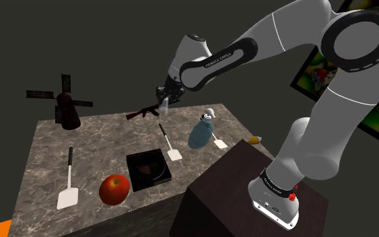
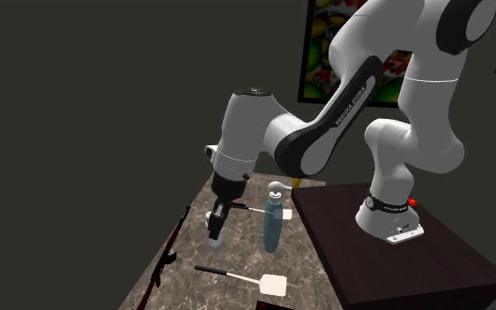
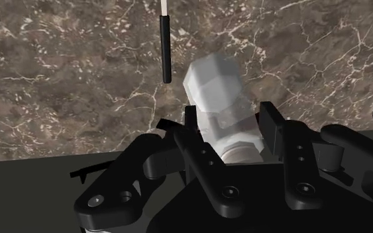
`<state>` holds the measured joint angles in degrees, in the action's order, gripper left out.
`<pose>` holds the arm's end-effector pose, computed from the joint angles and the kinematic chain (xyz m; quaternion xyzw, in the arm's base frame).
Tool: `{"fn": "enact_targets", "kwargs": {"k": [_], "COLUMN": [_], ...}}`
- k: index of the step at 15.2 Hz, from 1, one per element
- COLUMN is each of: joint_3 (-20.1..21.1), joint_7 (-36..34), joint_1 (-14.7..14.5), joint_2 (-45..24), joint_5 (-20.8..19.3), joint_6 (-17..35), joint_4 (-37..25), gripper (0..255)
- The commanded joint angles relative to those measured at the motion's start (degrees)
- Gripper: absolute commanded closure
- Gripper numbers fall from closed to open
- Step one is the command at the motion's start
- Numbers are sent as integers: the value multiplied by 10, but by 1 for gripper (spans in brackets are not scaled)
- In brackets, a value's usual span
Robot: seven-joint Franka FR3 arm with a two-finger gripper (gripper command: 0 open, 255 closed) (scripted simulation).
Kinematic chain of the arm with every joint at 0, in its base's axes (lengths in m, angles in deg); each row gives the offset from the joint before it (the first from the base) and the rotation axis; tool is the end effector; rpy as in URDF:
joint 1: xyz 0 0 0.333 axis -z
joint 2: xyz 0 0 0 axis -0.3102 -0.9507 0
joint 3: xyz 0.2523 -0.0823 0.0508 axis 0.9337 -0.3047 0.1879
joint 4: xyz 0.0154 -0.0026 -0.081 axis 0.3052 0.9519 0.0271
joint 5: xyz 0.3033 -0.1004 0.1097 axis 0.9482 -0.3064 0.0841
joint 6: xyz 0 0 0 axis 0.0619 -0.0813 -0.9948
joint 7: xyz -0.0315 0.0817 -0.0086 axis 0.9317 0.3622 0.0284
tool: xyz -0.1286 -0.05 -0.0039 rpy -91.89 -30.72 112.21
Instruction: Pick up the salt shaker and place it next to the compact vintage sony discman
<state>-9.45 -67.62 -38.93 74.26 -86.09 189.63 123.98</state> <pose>0.5040 0.1165 0.3133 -0.9794 0.1494 -0.1296 0.0408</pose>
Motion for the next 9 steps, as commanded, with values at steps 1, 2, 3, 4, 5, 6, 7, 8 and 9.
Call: {"fn": "enact_targets", "kwargs": {"k": [1,2,3,4,5,6,7,8,9], "joint_3": [1,1,2,2,2,3,3,4,4], "joint_7": [-3,-3,-2,-1,0,0,1,2,3], "joint_1": [-1,-1,-1,-1,0,0,0,1,1], "joint_2": [-10,-15,-21,-26,-32,-38,-44,-50,-56], "joint_5": [0,2,3,4,5,7,8,10,11], "joint_6": [12,20,27,35,42,49,57,64,71], "joint_4": [2,4,6,8,10,11,13,14,15], "gripper": [255,255,255,255,255,255,255,255,255]}}
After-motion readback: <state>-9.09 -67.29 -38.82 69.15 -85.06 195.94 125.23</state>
